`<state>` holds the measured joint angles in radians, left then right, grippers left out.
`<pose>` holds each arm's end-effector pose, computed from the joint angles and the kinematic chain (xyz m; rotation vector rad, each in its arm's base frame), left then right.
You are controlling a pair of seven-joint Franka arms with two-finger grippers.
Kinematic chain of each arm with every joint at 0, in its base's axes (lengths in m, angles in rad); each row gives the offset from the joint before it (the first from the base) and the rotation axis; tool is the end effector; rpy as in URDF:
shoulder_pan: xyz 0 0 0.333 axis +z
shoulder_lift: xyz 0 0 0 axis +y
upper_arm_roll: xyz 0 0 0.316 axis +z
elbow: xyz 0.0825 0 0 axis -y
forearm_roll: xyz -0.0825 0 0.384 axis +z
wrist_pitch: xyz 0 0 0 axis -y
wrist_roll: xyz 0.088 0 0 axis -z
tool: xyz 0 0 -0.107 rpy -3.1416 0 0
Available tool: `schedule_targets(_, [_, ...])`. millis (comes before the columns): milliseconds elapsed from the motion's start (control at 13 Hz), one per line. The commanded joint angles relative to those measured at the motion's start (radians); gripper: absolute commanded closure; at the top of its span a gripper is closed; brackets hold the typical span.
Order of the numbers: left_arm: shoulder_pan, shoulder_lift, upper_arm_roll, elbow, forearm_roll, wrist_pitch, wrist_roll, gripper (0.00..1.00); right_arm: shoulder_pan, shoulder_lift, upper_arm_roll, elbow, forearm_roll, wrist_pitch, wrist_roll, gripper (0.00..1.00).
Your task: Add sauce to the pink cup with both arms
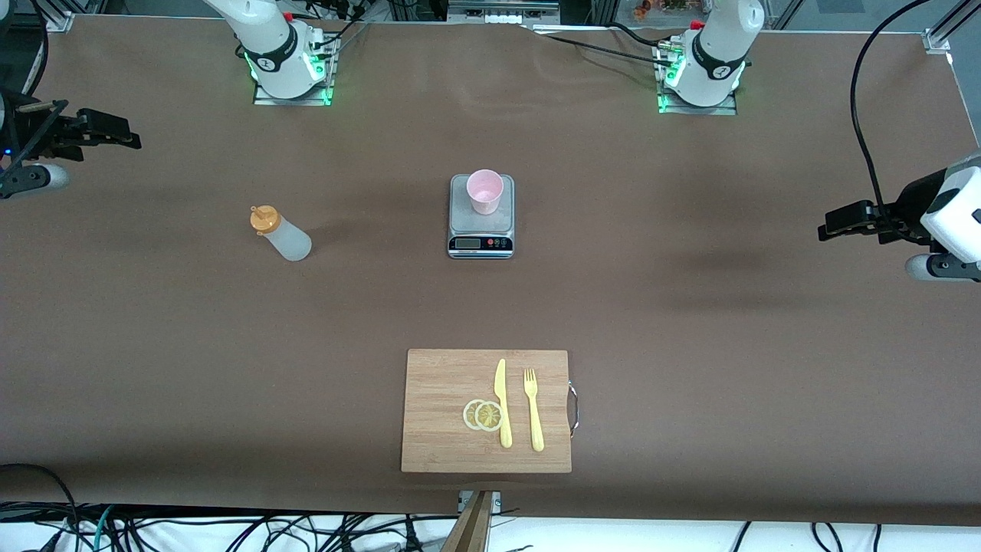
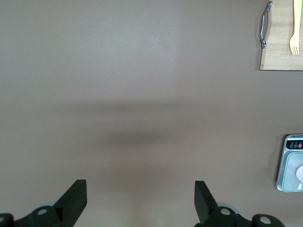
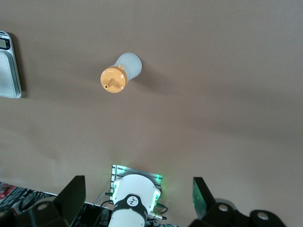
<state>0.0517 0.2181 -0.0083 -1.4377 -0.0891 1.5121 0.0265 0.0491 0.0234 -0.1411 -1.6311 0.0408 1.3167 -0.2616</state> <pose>0.6102 0.0170 0.5552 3.0381 0.0276 -0.2137 0.5253 -0.0425 0.5672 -2.9941 -0.2590 0.4941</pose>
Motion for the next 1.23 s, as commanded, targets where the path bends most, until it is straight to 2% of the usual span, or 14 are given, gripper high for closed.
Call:
schedule_targets(0, [0.0,0.017,-0.006,0.037,0.029,-0.024,0.021,0.0,-0.035,-0.016,0.025,-0.041,-0.021,0.057,0.015,0.0])
schedule_targets(154, [0.002,0.017,-0.004,0.037,0.031,-0.024,0.021,0.0,-0.043,-0.016,0.026,-0.043,-0.03,0.163,0.013,0.0])
schedule_targets(694, [-0.003,0.017,-0.006,0.039,0.049,-0.024,0.021,0.0,-0.051,-0.059,0.02,-0.036,-0.024,0.193,0.041,0.0])
schedule_targets(849, [-0.003,0.017,-0.007,0.039,0.049,-0.024,0.021,0.0,-0.051,-0.066,0.023,-0.041,-0.015,0.191,0.161,0.0])
schedule_targets(1157, [-0.001,0.017,-0.007,0.039,0.049,-0.024,0.021,0.0,-0.051,-0.066,0.023,-0.044,-0.015,0.187,0.119,0.0])
